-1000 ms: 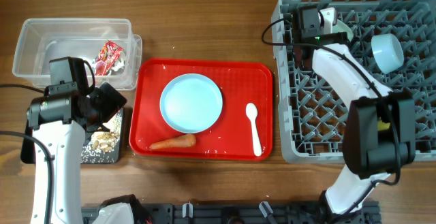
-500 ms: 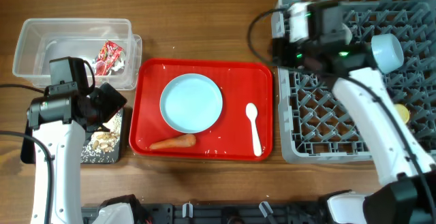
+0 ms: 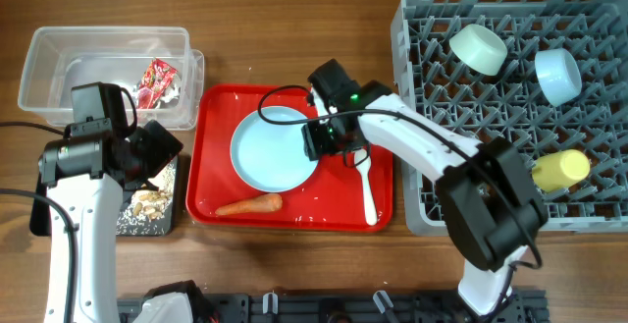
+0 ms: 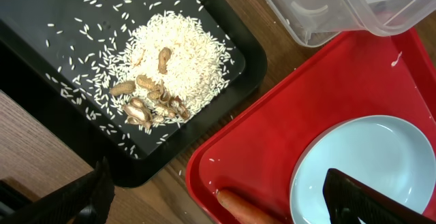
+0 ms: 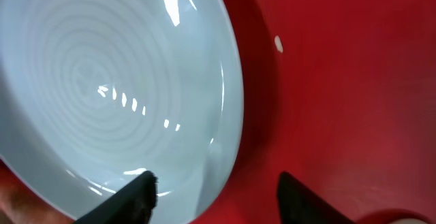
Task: Sort waste into correct bins and load items into the dishwasher rack
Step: 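Grasp the light-blue plate with the right gripper, then place the light-blue plate upright in the rack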
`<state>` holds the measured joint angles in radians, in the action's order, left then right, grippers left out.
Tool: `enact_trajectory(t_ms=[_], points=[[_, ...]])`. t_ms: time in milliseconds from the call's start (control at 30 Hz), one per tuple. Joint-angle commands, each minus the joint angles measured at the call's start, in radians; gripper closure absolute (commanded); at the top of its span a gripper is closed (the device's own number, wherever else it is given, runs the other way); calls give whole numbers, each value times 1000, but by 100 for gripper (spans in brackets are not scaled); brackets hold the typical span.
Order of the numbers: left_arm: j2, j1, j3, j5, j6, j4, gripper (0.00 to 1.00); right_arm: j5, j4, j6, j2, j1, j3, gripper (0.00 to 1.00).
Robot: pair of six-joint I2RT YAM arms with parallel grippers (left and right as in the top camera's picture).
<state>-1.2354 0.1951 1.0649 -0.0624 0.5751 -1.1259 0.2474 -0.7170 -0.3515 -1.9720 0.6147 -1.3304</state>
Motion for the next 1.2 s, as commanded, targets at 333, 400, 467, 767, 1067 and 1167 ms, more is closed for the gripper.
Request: enact_trajectory(t_ms=[333,400,467,767,1067,1167], points=[[12,5,2,2,13,-1,0,-117,35,-142,40,-49,-5,96],[12,5,2,2,13,-1,0,-196,34,-82,152,-104,-11,96],[12,5,2,2,13,0,0,-373,36,-33,286,-161,-11,96],[12,5,2,2,13,-1,0,-1327,79,116,499,-312,1,96],[12,5,2,2,13,0,0,-1344,36,98,306,-333,4,96],[12,5,2,2,13,0,0,-1258,-11,52,281,-332,4,96]])
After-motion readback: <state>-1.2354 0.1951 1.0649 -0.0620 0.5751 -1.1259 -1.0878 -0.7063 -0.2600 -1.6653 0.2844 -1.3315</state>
